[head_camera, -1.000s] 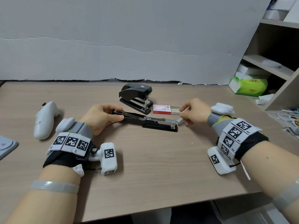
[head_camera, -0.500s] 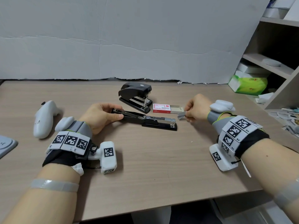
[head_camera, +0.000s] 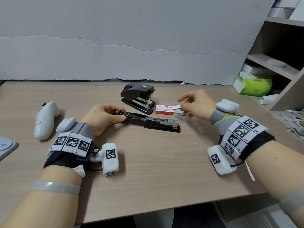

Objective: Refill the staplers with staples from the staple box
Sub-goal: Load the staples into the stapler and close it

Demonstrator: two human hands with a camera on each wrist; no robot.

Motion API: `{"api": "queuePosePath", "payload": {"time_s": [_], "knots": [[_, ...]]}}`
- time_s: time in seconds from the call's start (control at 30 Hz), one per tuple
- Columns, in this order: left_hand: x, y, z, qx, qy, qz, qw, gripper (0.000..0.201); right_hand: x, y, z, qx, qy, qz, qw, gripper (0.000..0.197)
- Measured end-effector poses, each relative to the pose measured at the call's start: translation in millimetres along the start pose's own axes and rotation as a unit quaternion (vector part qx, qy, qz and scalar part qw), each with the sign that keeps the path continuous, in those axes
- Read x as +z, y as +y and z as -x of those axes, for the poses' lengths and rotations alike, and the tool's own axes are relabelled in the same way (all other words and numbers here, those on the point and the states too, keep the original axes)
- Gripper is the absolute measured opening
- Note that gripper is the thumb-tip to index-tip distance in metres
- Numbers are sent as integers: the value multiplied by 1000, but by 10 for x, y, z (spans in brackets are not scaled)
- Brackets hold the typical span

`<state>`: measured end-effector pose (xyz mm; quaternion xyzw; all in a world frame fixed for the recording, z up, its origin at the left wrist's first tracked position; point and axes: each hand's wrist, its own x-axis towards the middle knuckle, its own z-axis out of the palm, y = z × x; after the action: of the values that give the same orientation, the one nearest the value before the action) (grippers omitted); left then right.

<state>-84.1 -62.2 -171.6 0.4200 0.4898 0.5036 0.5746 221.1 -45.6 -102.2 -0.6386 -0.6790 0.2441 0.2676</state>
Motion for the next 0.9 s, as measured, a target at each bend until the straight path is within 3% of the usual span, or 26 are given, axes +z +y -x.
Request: {"api": "queuePosePath", "payload": {"time_s": [0.17, 0.47, 0.63, 0.9], "knots": [[-3, -3, 2, -1, 0, -3, 1000, 26, 96, -91, 33, -4, -71, -21, 997, 23], [9, 14, 19, -5, -4, 0, 1000, 26, 239, -174, 53, -43, -69, 45, 996, 5], [3, 22, 21, -5, -6, -1, 1000, 26, 453, -245, 50, -62, -94, 109, 988, 5], [-9, 11, 10, -5, -7, -1, 1000, 27, 498, -302, 51, -74, -98, 118, 985, 6]]}}
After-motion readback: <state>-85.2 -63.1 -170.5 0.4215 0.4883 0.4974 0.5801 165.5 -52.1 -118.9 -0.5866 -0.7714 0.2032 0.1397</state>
